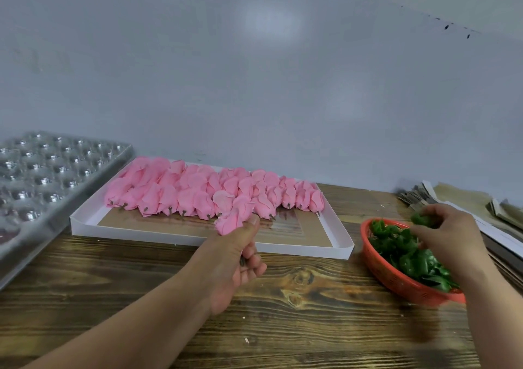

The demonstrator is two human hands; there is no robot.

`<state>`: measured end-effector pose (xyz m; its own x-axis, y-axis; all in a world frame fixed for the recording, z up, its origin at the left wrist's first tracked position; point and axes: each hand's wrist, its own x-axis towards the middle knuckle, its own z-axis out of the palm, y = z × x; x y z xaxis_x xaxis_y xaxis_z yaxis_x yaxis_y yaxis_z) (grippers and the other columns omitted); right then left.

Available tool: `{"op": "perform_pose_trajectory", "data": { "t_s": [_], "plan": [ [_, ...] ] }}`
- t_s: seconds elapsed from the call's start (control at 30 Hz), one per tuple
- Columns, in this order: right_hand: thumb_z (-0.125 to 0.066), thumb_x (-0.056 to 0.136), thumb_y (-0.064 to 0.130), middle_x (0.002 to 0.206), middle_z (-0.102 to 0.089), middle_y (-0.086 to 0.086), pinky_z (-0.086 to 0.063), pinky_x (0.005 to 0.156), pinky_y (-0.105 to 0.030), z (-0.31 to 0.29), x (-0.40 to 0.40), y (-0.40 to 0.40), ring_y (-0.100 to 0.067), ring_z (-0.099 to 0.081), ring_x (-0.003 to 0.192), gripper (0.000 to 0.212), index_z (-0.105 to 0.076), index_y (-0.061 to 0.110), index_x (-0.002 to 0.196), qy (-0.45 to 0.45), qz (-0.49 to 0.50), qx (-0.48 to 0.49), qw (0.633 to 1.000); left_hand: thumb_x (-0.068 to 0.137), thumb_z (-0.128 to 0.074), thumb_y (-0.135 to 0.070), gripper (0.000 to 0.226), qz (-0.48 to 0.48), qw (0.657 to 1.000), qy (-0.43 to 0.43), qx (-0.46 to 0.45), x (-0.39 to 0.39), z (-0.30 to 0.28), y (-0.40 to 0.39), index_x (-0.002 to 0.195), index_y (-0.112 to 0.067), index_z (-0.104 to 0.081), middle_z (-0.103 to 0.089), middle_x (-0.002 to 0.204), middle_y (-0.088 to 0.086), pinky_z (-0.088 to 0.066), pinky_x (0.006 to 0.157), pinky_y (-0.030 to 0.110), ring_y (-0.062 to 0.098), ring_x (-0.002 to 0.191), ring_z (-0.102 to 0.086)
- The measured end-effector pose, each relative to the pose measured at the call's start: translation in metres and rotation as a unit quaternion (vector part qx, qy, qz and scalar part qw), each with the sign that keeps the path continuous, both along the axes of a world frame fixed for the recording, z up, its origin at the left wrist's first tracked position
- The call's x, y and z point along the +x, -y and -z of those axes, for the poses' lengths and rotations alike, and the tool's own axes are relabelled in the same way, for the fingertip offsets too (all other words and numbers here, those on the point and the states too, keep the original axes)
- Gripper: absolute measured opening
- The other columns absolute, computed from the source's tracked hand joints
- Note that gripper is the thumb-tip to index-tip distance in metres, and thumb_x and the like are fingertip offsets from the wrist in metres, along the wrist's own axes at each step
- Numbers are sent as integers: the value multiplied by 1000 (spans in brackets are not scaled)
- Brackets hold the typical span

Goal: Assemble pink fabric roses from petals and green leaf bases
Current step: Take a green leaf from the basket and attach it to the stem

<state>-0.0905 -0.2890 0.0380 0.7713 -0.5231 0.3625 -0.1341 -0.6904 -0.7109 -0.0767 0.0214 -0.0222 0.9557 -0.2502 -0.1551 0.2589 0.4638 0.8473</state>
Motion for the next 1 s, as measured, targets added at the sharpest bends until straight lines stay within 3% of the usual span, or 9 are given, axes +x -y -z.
{"op": "perform_pose_trajectory", "data": {
  "t_s": [0.07, 0.13, 0.27, 0.4, 0.53, 0.67, 0.77, 0.87, 1.0],
  "plan": [
    [-68, 79, 0, 73, -61, -8, -39, 43, -21, -3, 1, -19, -18, -61, 50, 15, -64, 5, 93, 42, -33, 0, 999, 70, -70, -39, 30, 3, 1000, -3, -1, -2, -1, 1, 77, -17, -51, -42, 53, -2, -53, 53, 26, 8, 45, -46],
    [-66, 78, -5, 70, -62, -6, -44, 41, -16, -5, 1, -46, -11, -58, 44, 13, -65, 8, 81, 78, -118, 79, 987, 72, -69, -38, 29, 9, 1000, -3, 0, -4, -2, 3, 76, -16, -51, -42, 53, -2, -54, 54, 26, 8, 45, -47],
    [-61, 73, -10, 67, -63, -2, -53, 54, -22, 0, 7, -96, -15, -58, 54, 15, -59, 5, 69, 68, -312, 344, 883, 79, -68, -35, 28, 4, 1000, -2, 6, -6, -4, 3, 73, -12, -53, -46, 52, -2, -56, 55, 27, 8, 46, -50],
    [-62, 69, 9, 64, -59, -5, -54, 55, -28, 12, 14, -133, -16, -52, 53, 9, -58, 5, 63, 40, -372, 429, 822, 83, -66, -32, 26, -12, 1000, -1, 8, -5, -7, 2, 89, -7, -62, -45, 52, -3, -54, 56, 27, 8, 48, -49],
    [-62, 79, -8, 68, -58, -7, -47, 65, -32, 25, 10, -153, -23, -51, 65, 23, -59, 9, 63, 34, -403, 269, 874, 65, -69, -40, 41, -21, 1000, 16, -4, -3, -8, 1, 95, -12, -70, -43, 52, -6, -54, 55, 23, 6, 47, -50],
    [-69, 77, -4, 85, -58, -24, -46, 71, -45, 26, 1, -156, -34, -52, 74, 19, -59, 11, 85, 48, -419, 113, 900, 63, -68, -44, 49, -53, 998, 18, -9, 1, -8, -1, 97, -9, -69, -45, 53, -6, -53, 57, 23, 6, 49, -52],
    [-69, 78, -4, 100, -60, -14, -51, 78, -33, 27, -2, -158, -21, -60, 84, 48, -53, 25, 113, 27, -434, 110, 894, 66, -64, -50, 41, -74, 997, 36, -8, 1, -9, -3, 81, -13, -68, -51, 57, -4, -56, 64, 26, 8, 58, -58],
    [-71, 77, -2, 102, -61, -3, -52, 81, -28, 30, -4, -162, -17, -61, 89, 64, -46, 40, 118, 13, -431, 98, 897, 66, -54, -63, 43, -76, 992, 90, 45, 0, -8, -5, 67, -23, -70, -67, 74, -3, -52, 92, 35, 10, 84, -68],
    [-75, 71, -2, 95, -61, 17, -48, 75, -18, 35, -7, -171, -1, -58, 84, 66, -46, 44, 108, 15, -427, 44, 903, 70, -41, -69, 64, -20, 992, 121, 36, -2, -9, -3, 102, -20, -66, -74, 99, -4, -41, 103, 43, 6, 95, -69]
  ]
}}
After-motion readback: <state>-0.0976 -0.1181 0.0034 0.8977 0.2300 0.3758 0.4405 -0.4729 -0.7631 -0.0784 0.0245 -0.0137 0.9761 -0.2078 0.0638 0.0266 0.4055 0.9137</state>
